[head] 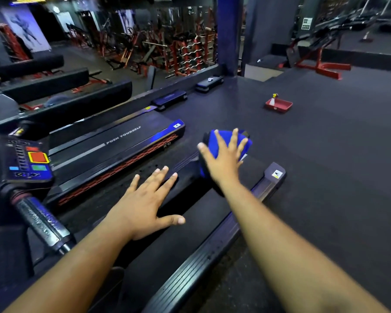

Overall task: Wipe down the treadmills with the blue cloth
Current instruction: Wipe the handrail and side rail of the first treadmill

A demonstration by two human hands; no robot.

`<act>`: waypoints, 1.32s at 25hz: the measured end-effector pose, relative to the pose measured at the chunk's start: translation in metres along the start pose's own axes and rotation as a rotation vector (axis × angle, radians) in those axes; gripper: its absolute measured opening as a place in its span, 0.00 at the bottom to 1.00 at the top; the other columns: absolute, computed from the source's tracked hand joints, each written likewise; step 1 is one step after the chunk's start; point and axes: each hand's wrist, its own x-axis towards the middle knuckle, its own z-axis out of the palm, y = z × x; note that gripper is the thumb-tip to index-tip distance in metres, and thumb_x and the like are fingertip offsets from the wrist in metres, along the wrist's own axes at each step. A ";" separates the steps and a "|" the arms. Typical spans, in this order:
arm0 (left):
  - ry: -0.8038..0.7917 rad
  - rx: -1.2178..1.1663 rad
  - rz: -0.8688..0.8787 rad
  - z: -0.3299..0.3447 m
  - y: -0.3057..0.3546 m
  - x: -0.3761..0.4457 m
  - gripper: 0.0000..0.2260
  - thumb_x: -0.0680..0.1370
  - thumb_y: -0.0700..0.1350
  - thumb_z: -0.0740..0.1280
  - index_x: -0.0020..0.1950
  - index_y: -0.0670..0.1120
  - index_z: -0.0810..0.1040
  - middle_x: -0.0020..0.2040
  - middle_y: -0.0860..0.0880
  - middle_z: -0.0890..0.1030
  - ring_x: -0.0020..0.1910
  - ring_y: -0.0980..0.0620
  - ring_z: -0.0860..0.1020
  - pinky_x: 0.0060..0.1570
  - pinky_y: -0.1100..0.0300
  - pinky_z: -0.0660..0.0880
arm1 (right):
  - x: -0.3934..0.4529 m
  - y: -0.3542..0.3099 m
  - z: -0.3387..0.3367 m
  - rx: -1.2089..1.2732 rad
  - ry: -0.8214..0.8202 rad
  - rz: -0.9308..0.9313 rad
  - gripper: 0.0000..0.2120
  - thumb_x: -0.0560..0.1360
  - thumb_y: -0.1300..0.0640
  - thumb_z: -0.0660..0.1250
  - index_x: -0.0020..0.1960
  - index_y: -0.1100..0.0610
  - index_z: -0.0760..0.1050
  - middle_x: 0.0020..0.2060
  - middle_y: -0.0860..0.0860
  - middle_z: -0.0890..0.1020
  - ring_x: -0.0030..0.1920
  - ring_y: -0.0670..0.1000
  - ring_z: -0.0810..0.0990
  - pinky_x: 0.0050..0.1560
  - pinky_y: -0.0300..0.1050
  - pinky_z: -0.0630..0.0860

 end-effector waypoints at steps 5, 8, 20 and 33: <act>0.013 -0.014 -0.009 0.001 0.002 -0.002 0.50 0.65 0.83 0.40 0.80 0.58 0.36 0.79 0.53 0.34 0.78 0.56 0.35 0.77 0.45 0.41 | -0.027 0.022 0.020 0.112 0.068 -0.174 0.32 0.76 0.39 0.59 0.78 0.46 0.61 0.81 0.51 0.43 0.79 0.59 0.36 0.75 0.65 0.46; 0.013 0.010 -0.029 0.000 0.004 -0.004 0.49 0.66 0.82 0.42 0.79 0.58 0.35 0.79 0.53 0.32 0.79 0.55 0.35 0.77 0.46 0.39 | 0.028 0.037 0.003 0.342 0.203 0.032 0.28 0.80 0.47 0.63 0.75 0.36 0.54 0.81 0.51 0.43 0.79 0.58 0.38 0.77 0.65 0.46; 0.083 0.049 -0.090 0.003 0.000 -0.023 0.47 0.69 0.80 0.39 0.80 0.54 0.36 0.81 0.51 0.35 0.80 0.53 0.38 0.77 0.39 0.41 | 0.022 0.009 -0.022 -0.396 -0.076 -0.073 0.28 0.78 0.36 0.55 0.75 0.47 0.65 0.80 0.49 0.54 0.80 0.56 0.41 0.73 0.71 0.39; 0.138 0.072 -0.345 0.022 -0.047 -0.173 0.52 0.65 0.81 0.32 0.81 0.50 0.37 0.80 0.50 0.37 0.80 0.52 0.40 0.75 0.37 0.40 | -0.123 -0.070 0.041 -0.500 -0.140 -0.556 0.33 0.74 0.31 0.48 0.62 0.53 0.77 0.62 0.51 0.80 0.70 0.56 0.71 0.71 0.62 0.59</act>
